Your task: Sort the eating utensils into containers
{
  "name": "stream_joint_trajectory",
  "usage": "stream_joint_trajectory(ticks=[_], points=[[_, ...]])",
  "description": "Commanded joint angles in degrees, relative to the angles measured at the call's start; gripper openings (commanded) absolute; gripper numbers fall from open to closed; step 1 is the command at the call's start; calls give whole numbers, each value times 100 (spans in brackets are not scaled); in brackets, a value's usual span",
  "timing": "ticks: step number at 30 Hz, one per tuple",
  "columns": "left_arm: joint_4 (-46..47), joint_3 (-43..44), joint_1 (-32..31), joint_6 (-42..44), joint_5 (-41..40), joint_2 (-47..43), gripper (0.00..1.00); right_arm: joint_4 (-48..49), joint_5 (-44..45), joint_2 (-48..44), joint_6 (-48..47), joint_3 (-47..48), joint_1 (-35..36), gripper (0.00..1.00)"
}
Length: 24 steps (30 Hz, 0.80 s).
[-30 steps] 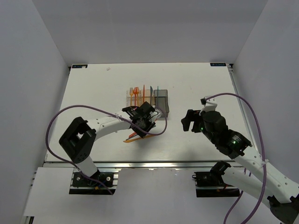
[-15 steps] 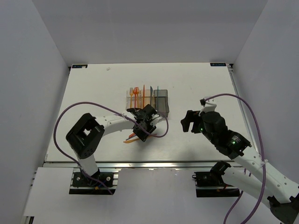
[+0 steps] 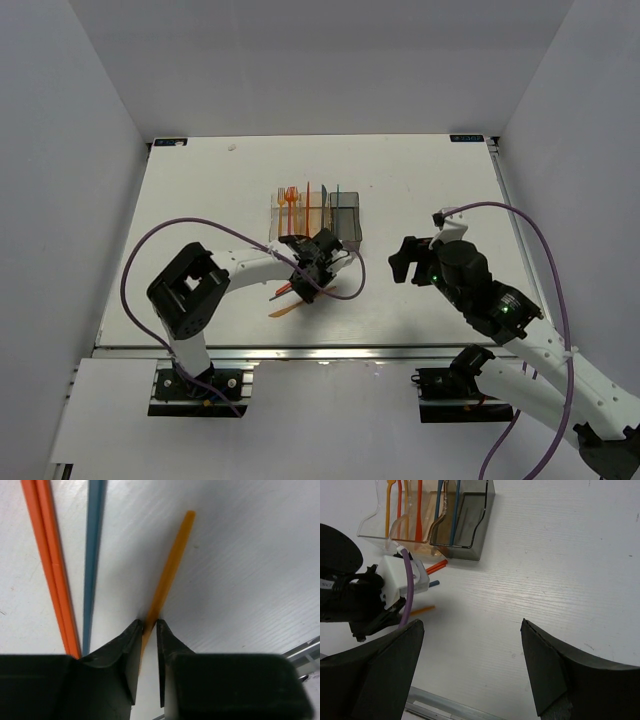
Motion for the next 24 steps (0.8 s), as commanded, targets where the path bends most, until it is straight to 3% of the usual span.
stream_joint_trajectory(ticks=[1,4,6,12,24], points=[[93,-224,-304,-177,-220,12,24,134,78,-125,-59,34,-22,83],[304,-444,-594,-388,-229,-103,17,90,175,-222,-41,69,-22,83],[471,-628,-822,-529,-229,-129,1,55,263,-292,-24,96,-22,83],[594,-665,-972,-722,-325,-208,0,-76,456,-398,3,254,-22,83],[787,162,-946,-740,-765,-1385,0,-235,729,-381,38,421,-22,83]])
